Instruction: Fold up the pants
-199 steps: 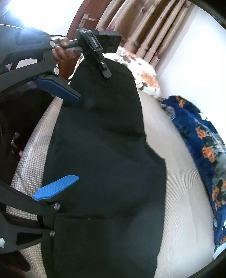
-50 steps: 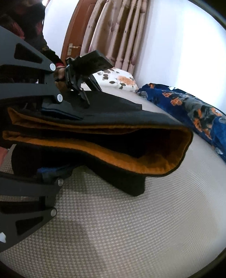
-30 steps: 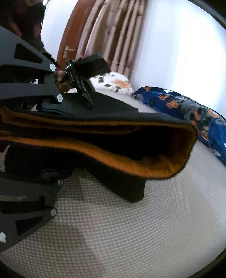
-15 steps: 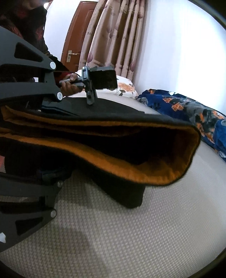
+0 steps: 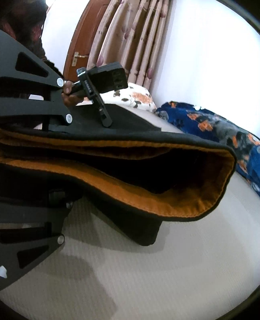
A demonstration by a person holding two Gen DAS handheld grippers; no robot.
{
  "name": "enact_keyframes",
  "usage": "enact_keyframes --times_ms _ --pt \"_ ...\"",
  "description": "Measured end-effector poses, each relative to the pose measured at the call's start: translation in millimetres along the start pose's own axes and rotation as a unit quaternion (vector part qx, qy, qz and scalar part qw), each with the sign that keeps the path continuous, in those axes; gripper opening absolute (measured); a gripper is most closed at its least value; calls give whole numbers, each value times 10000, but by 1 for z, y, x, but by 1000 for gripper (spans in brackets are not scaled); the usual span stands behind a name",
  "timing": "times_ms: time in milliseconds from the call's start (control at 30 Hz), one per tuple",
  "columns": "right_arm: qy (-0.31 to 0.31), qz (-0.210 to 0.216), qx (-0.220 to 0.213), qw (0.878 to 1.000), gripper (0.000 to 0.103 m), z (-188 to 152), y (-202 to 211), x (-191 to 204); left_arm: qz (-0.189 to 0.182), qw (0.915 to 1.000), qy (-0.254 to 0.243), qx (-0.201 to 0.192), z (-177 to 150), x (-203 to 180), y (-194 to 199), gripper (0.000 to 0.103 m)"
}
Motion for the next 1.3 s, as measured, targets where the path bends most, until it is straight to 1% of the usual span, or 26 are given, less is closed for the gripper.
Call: enact_keyframes --times_ms 100,133,167,300,433,533,667,767,967,1067,1300 --pt "23 125 106 9999 35 7 -27 13 281 9995 -22 -152 -1 16 24 19" --pt "23 125 106 9999 35 7 -27 13 396 9990 -40 -196 -4 22 34 19" --pt "36 213 161 9996 35 9 -40 20 554 9982 -76 -238 -4 28 42 19" --pt "240 305 372 9986 35 14 -77 43 946 9950 -7 -315 -12 55 66 19" --pt "357 330 538 9974 35 17 -108 59 1213 9917 41 -434 -19 77 88 19" --pt "427 328 618 9966 35 16 -127 69 1422 9885 -80 -508 -23 85 100 19" --pt "512 317 665 9960 35 17 -143 80 1570 9857 -106 -603 -24 96 111 19" --pt "496 334 660 9960 35 18 -142 78 1641 9840 -79 -688 -25 107 119 19" --pt "463 392 602 9963 35 18 -159 88 1724 9814 47 -847 -20 128 128 19" --pt "436 427 540 9967 35 20 -167 92 1807 9791 80 -927 -14 139 130 19" --pt "589 410 472 9963 35 35 -200 109 1929 9738 349 -1152 11 176 135 19"
Point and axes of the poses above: each gripper's, at about its wrist camera, not at the fingertips, and y roughly against the way its jaws point, x to its left, z to its top, the point moved 3 cm from there along -y, roughly the way its jaws point, and after that the axes turned 7 degrees about -x, right-handed, at the moved point
